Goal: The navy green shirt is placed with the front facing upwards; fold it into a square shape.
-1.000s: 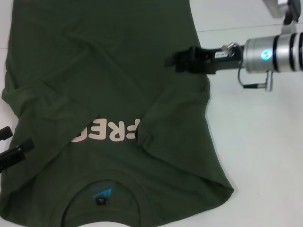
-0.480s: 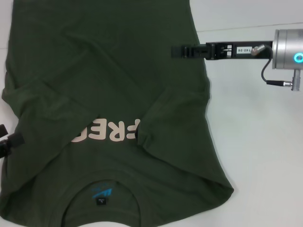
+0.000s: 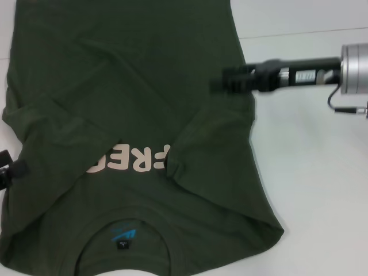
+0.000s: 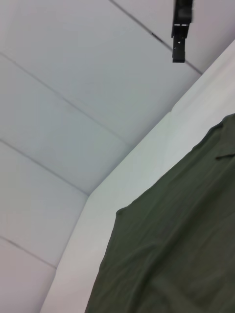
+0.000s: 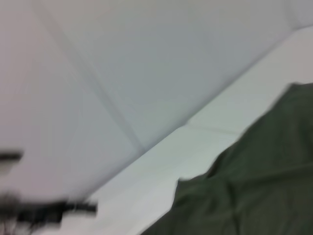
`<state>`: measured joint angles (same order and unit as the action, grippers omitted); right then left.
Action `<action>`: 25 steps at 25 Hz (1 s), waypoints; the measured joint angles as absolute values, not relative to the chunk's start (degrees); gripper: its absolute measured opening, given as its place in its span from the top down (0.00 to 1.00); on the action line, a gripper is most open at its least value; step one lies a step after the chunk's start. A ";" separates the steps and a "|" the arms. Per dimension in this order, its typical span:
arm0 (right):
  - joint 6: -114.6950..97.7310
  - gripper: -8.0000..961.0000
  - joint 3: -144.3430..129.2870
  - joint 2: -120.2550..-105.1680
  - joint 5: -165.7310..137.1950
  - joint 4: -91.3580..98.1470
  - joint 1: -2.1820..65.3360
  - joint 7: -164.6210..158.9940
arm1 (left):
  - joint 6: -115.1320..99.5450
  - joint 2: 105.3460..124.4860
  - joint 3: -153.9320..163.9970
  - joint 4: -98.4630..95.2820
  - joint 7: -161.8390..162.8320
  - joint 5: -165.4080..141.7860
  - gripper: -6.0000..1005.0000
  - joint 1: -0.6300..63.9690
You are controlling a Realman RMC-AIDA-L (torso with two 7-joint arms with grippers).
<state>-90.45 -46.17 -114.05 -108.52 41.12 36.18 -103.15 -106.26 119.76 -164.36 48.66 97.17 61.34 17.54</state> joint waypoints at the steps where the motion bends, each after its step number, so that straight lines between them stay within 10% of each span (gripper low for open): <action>1: -90.45 0.14 -46.17 -114.05 -108.52 41.12 36.18 -103.15 | -106.77 119.55 -164.37 48.66 97.20 61.22 0.11 17.48; 7: -94.49 0.06 -48.98 -119.47 -114.92 58.68 28.78 -96.25 | -111.16 118.10 -164.42 51.64 97.59 59.67 0.11 15.21; 25: -104.63 0.10 -46.63 -118.69 -120.05 61.88 26.54 -103.93 | -109.17 117.57 -164.48 57.20 131.71 41.21 0.12 16.56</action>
<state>-104.63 -46.63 -118.69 -120.05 61.88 26.54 -103.93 -109.17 117.57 -164.48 57.20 131.71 41.22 16.56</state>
